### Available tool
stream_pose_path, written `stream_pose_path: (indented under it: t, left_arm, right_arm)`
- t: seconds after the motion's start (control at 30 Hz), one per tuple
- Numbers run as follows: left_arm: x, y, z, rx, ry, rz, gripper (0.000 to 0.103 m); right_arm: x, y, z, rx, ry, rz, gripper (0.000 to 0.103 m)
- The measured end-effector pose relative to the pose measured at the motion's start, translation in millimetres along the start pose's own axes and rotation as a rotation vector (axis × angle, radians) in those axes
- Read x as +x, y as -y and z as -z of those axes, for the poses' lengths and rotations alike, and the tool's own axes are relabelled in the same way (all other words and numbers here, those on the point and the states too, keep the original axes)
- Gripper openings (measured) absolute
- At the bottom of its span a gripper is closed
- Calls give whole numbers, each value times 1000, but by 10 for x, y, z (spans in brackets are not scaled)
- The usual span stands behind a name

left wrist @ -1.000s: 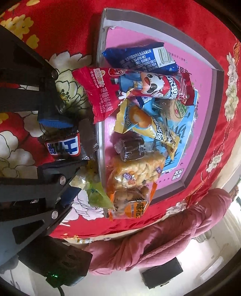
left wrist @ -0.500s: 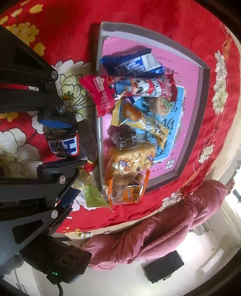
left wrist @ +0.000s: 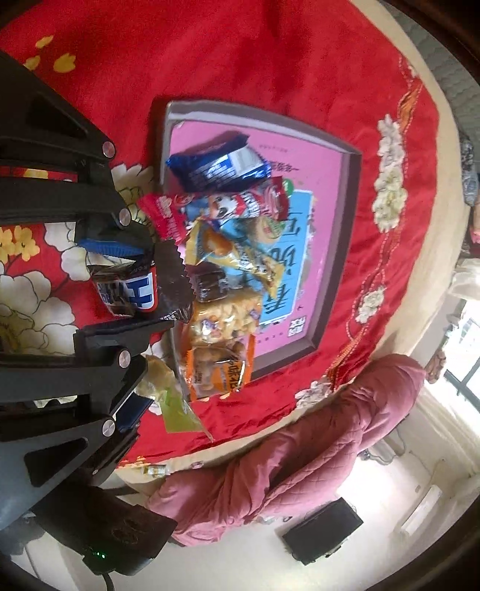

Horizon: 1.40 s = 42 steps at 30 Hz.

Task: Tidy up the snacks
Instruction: 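Carry the Snickers bar with the left tool into the tray while the right tool carries the green bag there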

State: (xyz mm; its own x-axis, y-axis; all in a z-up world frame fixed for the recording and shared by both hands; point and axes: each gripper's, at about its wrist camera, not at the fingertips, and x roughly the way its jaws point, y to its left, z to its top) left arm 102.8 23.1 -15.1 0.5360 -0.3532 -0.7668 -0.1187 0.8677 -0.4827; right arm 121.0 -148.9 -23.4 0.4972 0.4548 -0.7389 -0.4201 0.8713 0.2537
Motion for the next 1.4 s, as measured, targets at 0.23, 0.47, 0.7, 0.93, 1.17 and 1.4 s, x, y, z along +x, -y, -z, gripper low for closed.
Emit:
stream_pose_path:
  t: [0.23, 0.47, 0.7, 0.93, 1.17, 1.4]
  left_arm:
    - [-114, 9, -28, 13, 37, -7, 29]
    - [-216, -18, -80, 12, 73, -14, 29]
    - [-278, -71, -123, 0, 96, -18, 29]
    - [-318, -119, -200, -8, 116, -38, 29]
    - [-324, -209, -289, -30, 125, -31, 29]
    - [-211, -282, -370, -61, 91, -14, 29]
  right_arm:
    - [-34, -37, -78, -15, 18, 9, 38]
    - [-70, -57, -175, -18, 39, 18, 38]
    - [-115, -92, -243, -33, 57, 28, 38]
    - [-129, -120, -319, -50, 66, 42, 38]
    - [-120, -139, -389, -51, 73, 46, 38]
    - [-63, -151, -418, -50, 65, 46, 38]
